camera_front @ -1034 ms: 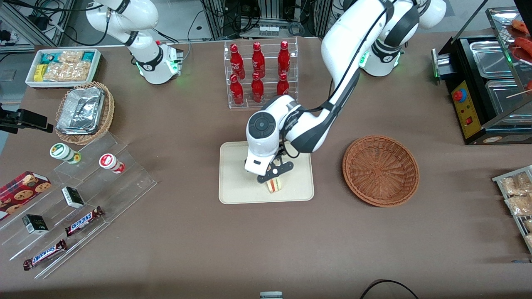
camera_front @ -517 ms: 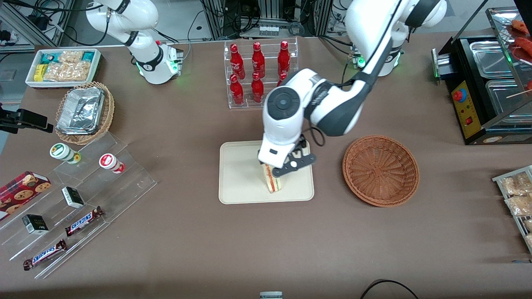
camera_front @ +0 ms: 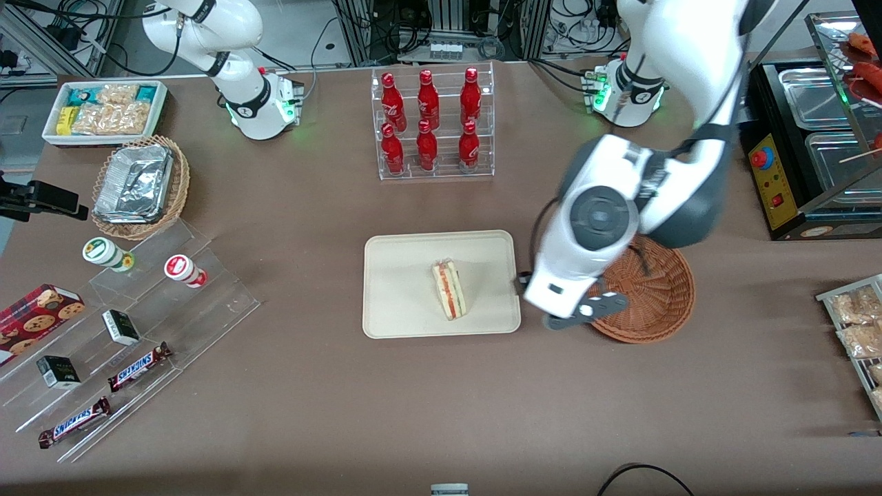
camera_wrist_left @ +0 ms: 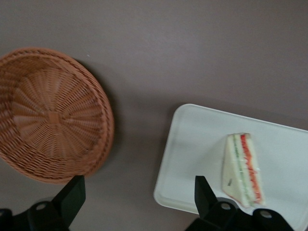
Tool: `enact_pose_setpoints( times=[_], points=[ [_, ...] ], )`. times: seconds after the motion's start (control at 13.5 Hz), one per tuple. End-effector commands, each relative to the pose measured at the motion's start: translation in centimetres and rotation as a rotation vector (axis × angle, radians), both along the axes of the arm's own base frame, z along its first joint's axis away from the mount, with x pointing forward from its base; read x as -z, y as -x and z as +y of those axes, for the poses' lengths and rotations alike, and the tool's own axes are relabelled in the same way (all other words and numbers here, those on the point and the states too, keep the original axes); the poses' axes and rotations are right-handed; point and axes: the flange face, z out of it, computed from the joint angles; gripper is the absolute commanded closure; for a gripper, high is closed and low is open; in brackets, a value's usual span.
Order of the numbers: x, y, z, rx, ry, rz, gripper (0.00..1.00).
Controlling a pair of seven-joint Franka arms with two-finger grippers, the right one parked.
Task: Place sandwich from basket to tray
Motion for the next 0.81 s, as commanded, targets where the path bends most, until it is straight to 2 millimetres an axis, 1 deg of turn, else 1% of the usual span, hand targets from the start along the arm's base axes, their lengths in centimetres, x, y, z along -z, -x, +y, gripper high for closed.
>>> enact_pose_setpoints(
  times=[0.0,0.15,0.22,0.3,0.44,0.52,0.59,0.66,0.74],
  points=[
    [-1.1,0.7,4.1,0.015,0.002,0.023,0.0],
    [-1.9,0.7,6.9,0.072,0.01,0.029,0.0],
    [-1.9,0.7,8.4,0.105,0.018,0.038,0.0],
    [-2.6,0.8,9.7,0.123,0.033,0.036,0.0],
    [-3.8,1.5,10.2,0.176,0.046,0.029,0.0],
    [-4.3,1.8,11.0,0.198,0.049,0.027,0.0],
    [-5.4,2.0,12.6,0.198,0.053,0.018,0.0],
    [-6.3,2.6,13.5,0.215,0.056,0.012,0.0],
    [-7.2,3.6,15.1,0.238,0.074,0.009,0.0]
  ],
)
